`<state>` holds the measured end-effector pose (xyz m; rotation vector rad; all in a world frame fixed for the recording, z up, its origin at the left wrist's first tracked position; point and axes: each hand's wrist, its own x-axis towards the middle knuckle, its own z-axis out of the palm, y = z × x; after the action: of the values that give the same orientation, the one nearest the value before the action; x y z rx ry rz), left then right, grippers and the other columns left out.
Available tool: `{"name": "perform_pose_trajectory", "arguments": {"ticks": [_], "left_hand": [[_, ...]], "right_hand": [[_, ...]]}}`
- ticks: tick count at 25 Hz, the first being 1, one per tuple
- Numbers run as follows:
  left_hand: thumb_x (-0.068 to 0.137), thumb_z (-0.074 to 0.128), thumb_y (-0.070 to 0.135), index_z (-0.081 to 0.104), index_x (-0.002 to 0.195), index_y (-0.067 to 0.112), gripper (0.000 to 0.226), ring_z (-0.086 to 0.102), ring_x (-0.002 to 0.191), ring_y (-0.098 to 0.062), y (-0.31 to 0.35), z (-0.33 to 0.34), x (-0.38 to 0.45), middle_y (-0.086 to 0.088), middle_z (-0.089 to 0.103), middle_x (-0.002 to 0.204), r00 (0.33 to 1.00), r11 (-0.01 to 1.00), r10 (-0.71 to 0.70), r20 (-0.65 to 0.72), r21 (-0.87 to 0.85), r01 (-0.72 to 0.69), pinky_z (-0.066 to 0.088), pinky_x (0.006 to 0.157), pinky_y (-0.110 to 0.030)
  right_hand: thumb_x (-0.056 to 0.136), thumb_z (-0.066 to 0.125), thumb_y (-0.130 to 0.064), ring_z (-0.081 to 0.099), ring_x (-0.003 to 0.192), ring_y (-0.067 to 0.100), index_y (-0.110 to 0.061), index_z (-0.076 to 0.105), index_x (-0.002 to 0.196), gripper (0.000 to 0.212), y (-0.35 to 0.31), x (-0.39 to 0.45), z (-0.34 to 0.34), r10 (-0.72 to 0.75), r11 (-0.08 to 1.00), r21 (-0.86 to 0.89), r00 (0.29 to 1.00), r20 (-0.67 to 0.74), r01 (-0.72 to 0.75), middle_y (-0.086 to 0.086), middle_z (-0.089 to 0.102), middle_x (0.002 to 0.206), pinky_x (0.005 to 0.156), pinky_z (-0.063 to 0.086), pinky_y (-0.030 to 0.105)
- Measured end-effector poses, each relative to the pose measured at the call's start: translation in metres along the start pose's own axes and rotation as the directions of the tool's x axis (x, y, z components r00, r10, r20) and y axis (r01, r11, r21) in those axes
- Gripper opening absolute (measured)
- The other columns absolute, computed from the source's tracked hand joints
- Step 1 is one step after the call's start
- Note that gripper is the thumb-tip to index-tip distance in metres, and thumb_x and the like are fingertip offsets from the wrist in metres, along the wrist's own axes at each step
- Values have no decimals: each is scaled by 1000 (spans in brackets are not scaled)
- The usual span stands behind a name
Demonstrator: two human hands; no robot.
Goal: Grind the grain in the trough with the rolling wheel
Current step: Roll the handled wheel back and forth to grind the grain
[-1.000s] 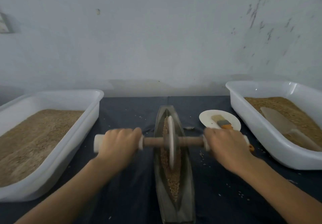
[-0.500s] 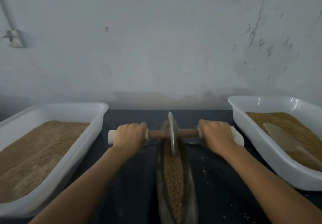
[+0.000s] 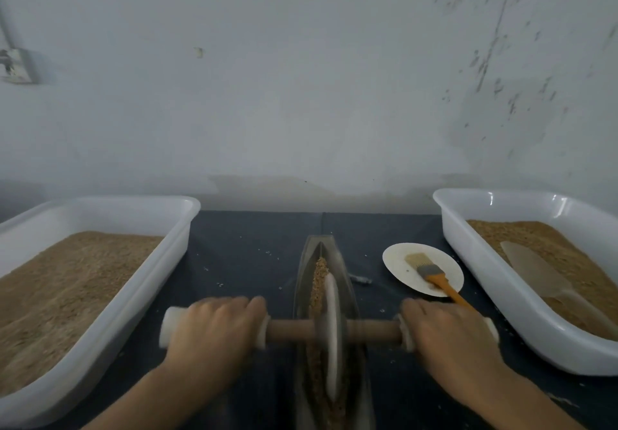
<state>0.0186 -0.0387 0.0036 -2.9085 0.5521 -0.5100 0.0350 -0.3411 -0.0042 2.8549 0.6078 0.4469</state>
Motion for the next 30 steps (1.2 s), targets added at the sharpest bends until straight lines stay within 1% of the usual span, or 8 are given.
{"name": "perform_pose_trajectory", "arguments": {"ticks": [5, 9, 12, 14, 16, 20, 26, 30], "left_hand": [[88, 57, 33, 36, 85, 28, 22, 49, 69, -13, -26, 29, 88, 7, 63, 91, 968, 965, -248, -41, 73, 251, 35, 62, -29], [87, 57, 34, 42, 91, 29, 16, 59, 79, -14, -16, 19, 51, 9, 60, 91, 981, 981, -192, 34, 48, 190, 38, 64, -28], [73, 58, 30, 50, 72, 28, 8, 54, 53, -11, 4, -3, -13, 10, 51, 63, 988, 999, -34, -149, -32, 30, 26, 51, -20], [68, 52, 29, 45, 58, 28, 12, 43, 40, -11, 7, -14, -35, 11, 40, 51, 936, 994, 45, -348, -81, -79, 9, 54, -15], [62, 62, 30, 45, 60, 29, 17, 45, 40, -9, 5, -11, -30, 11, 41, 51, 968, 992, 55, -244, -96, -81, 14, 52, -15], [82, 61, 38, 46, 91, 30, 19, 60, 77, -12, -15, 14, 46, 9, 62, 90, 988, 988, -148, 46, 44, 146, 46, 69, -28], [86, 59, 37, 37, 87, 33, 23, 53, 72, -10, -21, 23, 56, 10, 60, 88, 975, 978, -209, 73, -16, 210, 43, 68, -27], [59, 69, 37, 46, 62, 31, 24, 48, 44, -8, 0, -1, -26, 13, 44, 54, 977, 993, -7, -211, -116, -18, 10, 52, -13]], "right_hand": [[91, 53, -24, 60, 75, 18, -19, 50, 98, 9, 14, 89, 4, 152, 980, -112, 984, -91, -162, -3, 62, 88, 57, 34, 29], [86, 61, -28, 56, 70, 12, -29, 45, 97, 19, 6, 50, 7, 178, 984, 15, 981, 77, -179, -9, 55, 81, 59, 41, 27], [73, 72, -39, 51, 60, 0, -34, 53, 85, 23, 6, -2, -6, 19, 991, 132, 1000, 15, -21, -16, 49, 67, 51, 35, 18], [81, 65, -40, 56, 76, -5, -32, 58, 97, 19, 14, -10, -23, -114, 988, 113, 989, 94, 104, -24, 53, 85, 68, 42, 12], [92, 51, -35, 56, 95, 6, -35, 45, 107, 16, 11, -5, -15, -30, 992, 126, 952, 306, -9, -17, 54, 104, 82, 42, 21], [88, 55, -26, 51, 72, 11, -30, 43, 100, 17, 6, 44, 9, 155, 988, -29, 980, 127, -153, -9, 59, 92, 57, 32, 27], [88, 59, -28, 53, 69, 10, -27, 48, 101, 17, 7, 54, 3, 131, 990, -49, 991, 24, -130, -8, 55, 81, 56, 34, 25], [36, 90, -38, 46, 39, 3, -32, 52, 62, 46, 5, -15, -7, -84, 993, 74, 988, -127, 94, -10, 48, 49, 37, 28, 17]]}}
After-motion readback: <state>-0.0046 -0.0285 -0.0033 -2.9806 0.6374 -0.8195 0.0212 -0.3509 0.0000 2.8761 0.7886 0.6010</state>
